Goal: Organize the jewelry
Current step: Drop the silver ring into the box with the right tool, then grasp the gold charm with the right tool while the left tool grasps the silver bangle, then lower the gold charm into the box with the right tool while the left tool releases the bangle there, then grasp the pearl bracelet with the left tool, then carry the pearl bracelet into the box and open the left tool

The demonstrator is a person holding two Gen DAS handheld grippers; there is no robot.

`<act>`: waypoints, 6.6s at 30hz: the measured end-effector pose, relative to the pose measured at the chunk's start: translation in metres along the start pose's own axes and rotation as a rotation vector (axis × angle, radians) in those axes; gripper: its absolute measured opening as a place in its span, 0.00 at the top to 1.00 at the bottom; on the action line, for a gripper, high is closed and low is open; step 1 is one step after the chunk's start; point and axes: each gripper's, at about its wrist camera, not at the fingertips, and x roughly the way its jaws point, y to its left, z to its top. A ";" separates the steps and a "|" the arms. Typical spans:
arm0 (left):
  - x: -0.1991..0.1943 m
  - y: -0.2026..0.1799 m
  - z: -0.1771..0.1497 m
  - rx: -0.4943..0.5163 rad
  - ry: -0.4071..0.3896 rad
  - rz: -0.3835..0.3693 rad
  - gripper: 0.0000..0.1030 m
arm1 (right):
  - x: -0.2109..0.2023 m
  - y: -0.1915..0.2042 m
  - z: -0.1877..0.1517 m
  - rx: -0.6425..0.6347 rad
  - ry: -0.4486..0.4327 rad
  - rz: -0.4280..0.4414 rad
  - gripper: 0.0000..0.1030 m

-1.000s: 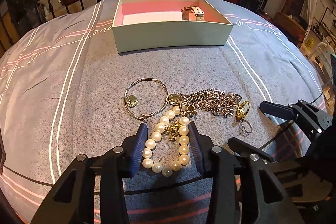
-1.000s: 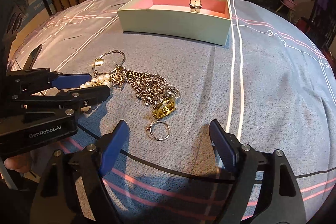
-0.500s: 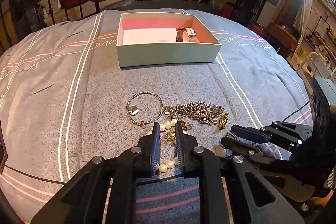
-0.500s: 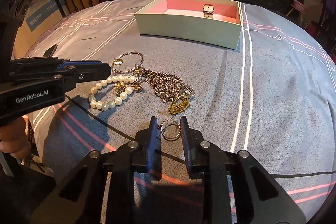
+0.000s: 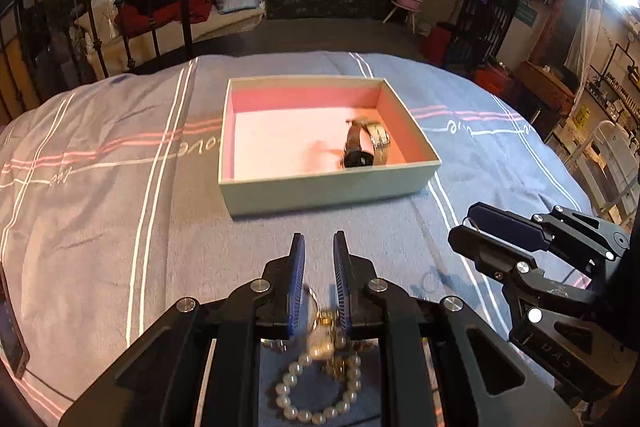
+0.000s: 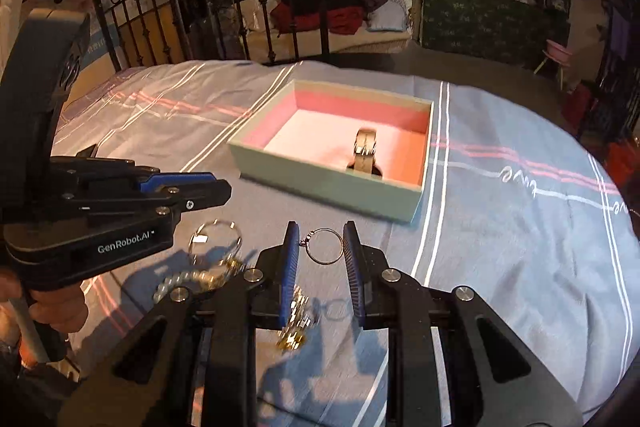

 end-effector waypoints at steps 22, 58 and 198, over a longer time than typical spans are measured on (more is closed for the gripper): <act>0.069 0.034 0.096 -0.103 0.044 0.090 0.33 | 0.105 -0.048 0.103 0.056 0.065 -0.151 0.49; 0.056 0.017 -0.046 0.035 0.165 0.073 0.23 | 0.014 -0.004 -0.069 0.151 0.131 0.003 0.34; -0.028 0.029 -0.057 -0.052 -0.058 -0.078 0.91 | 0.045 0.029 -0.058 0.023 0.206 0.028 0.27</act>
